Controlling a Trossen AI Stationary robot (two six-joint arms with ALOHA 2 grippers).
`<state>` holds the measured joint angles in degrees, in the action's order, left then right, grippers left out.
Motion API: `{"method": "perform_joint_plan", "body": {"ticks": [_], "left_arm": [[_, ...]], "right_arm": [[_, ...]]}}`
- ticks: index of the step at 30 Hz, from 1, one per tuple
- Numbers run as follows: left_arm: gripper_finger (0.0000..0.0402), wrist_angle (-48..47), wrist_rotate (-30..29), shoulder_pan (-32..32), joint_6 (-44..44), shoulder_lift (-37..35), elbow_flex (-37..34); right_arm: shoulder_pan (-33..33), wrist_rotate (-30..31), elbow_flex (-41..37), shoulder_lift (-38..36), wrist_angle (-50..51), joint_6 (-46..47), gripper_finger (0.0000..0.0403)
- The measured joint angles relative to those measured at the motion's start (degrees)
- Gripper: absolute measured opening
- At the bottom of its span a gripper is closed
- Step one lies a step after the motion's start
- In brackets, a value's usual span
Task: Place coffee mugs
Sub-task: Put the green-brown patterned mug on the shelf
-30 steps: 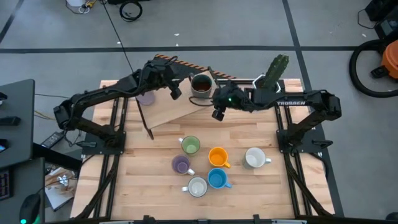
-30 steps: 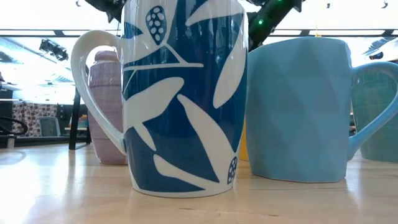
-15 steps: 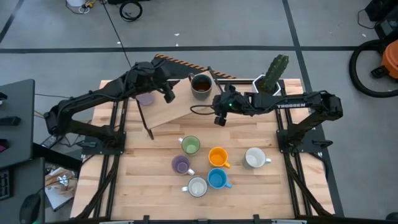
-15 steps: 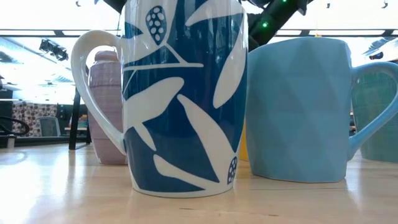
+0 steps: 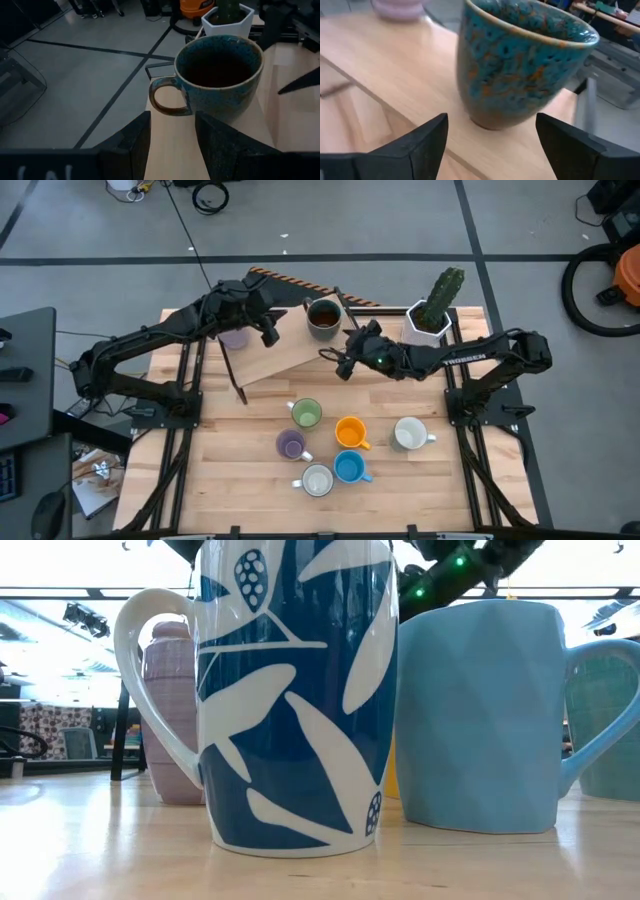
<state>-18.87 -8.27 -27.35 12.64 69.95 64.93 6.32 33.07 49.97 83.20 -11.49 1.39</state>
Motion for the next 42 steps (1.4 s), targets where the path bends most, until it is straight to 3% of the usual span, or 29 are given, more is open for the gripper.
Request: {"method": "perform_joint_plan", "body": {"ticks": [8,14,22,42], "left_arm": [[0.0160,0.1,0.0,0.0,-0.3,0.0,0.0],[0.0160,2.2,0.0,0.0,-1.0,0.0,0.0],[0.0160,3.5,4.4,0.4,-2.7,0.2,0.0],[0.0160,6.7,2.0,-0.5,-3.0,8.0,-0.1]], "right_arm": [[-0.6,3.5,-6.0,0.0,-15.8,-0.3,0.0309],[-0.6,3.3,-6.4,1.0,-18.6,-0.6,0.0309],[-0.6,4.7,-6.3,7.3,-25.8,-1.4,0.0309],[3.2,5.0,-2.1,11.4,-27.0,-3.5,0.0309]]}}
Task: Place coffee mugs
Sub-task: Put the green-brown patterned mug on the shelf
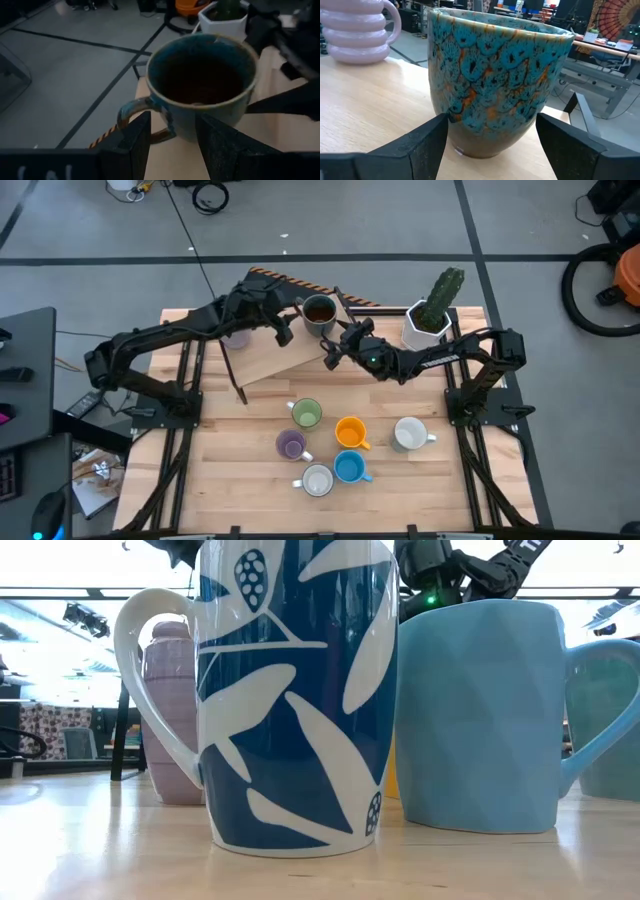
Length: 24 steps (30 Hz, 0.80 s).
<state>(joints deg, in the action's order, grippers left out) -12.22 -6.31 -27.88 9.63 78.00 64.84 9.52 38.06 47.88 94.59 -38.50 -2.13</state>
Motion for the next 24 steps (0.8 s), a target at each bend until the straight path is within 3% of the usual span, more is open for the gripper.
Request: {"method": "perform_joint_plan", "body": {"ticks": [11,24], "left_arm": [[0.0160,5.3,-5.2,-2.5,0.1,4.9,0.0],[0.0160,8.6,-5.3,-2.6,1.5,5.0,0.0]], "right_arm": [[0.1,-0.3,0.0,0.0,0.0,-1.7,0.0309],[2.6,-4.9,0.0,0.0,0.5,-2.6,0.0299]]}}
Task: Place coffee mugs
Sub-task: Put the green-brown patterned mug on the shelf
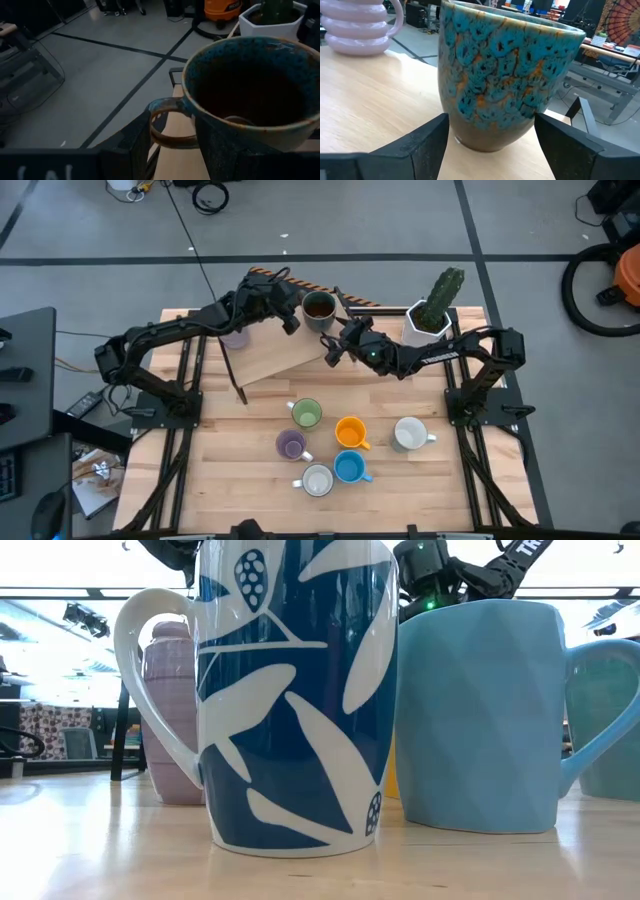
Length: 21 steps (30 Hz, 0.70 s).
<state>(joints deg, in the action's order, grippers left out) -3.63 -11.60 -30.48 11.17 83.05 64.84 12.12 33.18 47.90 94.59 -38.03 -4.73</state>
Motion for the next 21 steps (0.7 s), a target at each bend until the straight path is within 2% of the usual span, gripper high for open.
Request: {"method": "perform_joint_plan", "body": {"ticks": [21], "left_arm": [[0.0160,4.6,2.2,-3.5,0.6,1.4,0.0]], "right_arm": [[1.7,-2.2,0.0,0.0,0.0,-1.5,0.0295]]}}
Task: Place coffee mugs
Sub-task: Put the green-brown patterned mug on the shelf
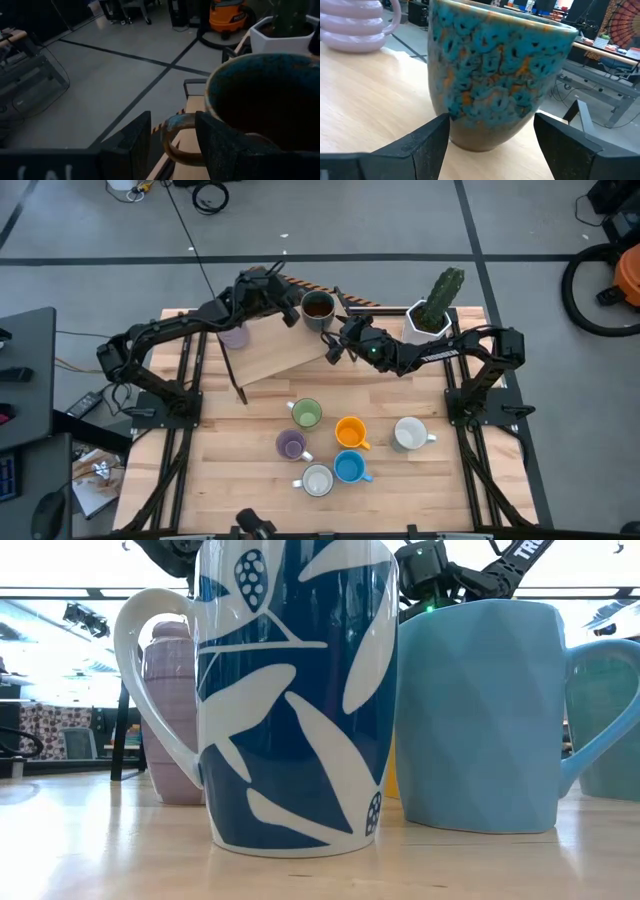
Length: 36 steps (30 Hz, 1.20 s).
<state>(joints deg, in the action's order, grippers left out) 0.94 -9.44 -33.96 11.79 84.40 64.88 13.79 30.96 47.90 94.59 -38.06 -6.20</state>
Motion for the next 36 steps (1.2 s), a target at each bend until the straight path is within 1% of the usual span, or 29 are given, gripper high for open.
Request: {"method": "perform_joint_plan", "body": {"ticks": [6,9,12,16,21,26,36], "left_arm": [[0.0160,-1.2,-0.7,0.0,2.6,0.0,0.2],[0.0160,-5.8,0.2,-0.7,2.8,0.0,3.1],[0.0160,-7.2,1.9,-1.4,2.9,0.2,4.8],[0.0160,-12.1,2.3,-3.2,4.0,0.4,7.6],[0.0160,-19.0,2.5,-4.4,5.5,0.6,9.0],[0.0160,-19.6,6.9,-5.7,5.4,0.4,9.5],[0.0159,-19.5,7.5,-8.1,6.8,0.5,9.5]], "right_arm": [[0.3,-0.6,0.0,-0.2,0.1,-1.3,0.0294],[0.3,-0.7,0.0,-0.4,-0.1,-1.5,0.0293],[0.8,-0.9,0.0,-0.4,0.1,-1.5,0.0293],[1.1,-0.9,0.0,-0.4,0.6,-1.5,0.0293],[1.1,-1.0,0.0,-0.5,1.4,-1.5,0.0293],[1.1,-1.0,0.0,-0.5,1.5,-1.5,0.0293],[1.1,-1.0,0.0,-0.5,1.3,-1.1,0.0293]]}}
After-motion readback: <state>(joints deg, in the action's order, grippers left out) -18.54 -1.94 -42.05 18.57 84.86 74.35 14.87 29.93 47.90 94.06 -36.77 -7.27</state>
